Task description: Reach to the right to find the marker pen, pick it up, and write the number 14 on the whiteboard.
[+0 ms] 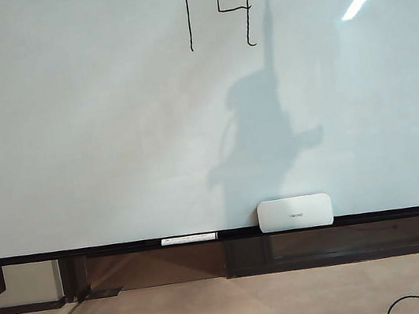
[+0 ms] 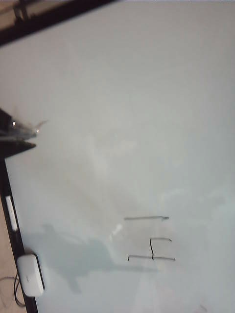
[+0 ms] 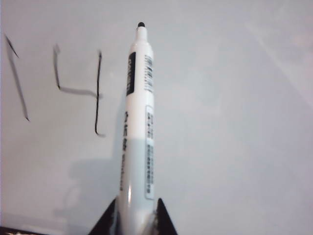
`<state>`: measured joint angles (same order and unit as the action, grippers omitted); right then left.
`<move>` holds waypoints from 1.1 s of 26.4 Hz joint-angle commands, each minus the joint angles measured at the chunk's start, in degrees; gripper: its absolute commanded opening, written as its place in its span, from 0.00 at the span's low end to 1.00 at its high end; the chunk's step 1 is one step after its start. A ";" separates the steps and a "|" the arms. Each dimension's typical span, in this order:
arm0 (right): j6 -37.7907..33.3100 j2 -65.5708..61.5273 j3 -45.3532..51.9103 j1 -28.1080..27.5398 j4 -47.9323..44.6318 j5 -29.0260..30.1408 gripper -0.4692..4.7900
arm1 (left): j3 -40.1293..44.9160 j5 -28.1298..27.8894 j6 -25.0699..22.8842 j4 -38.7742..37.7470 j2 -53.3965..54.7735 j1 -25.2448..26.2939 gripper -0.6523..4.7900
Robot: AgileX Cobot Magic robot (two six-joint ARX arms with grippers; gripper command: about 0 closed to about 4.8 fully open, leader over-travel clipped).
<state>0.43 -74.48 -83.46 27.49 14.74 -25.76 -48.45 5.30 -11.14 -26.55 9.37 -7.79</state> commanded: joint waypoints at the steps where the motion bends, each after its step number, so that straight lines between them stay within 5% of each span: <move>1: 1.79 7.23 -0.26 0.11 3.63 0.44 0.09 | -2.73 -3.91 -1.16 -6.99 -1.60 0.00 0.11; 15: 10.78 39.98 1.77 0.07 24.87 6.93 0.09 | -10.60 -7.45 -2.40 -25.73 -9.16 -0.07 0.11; 21: 8.72 61.46 7.43 0.09 34.97 16.52 0.09 | -15.93 2.51 2.27 -25.92 -9.16 -6.10 0.11; 25: 5.55 64.41 5.95 -0.11 53.99 18.84 0.09 | -17.22 4.57 1.75 -32.02 -9.11 -8.70 0.11; 29: 3.26 66.84 6.03 -2.99 58.55 23.26 0.09 | -16.83 6.19 5.27 -36.61 -9.14 -8.09 0.11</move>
<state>4.97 -9.02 -76.90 25.65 73.97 -4.19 -65.12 10.31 -8.05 -61.65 0.23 -16.40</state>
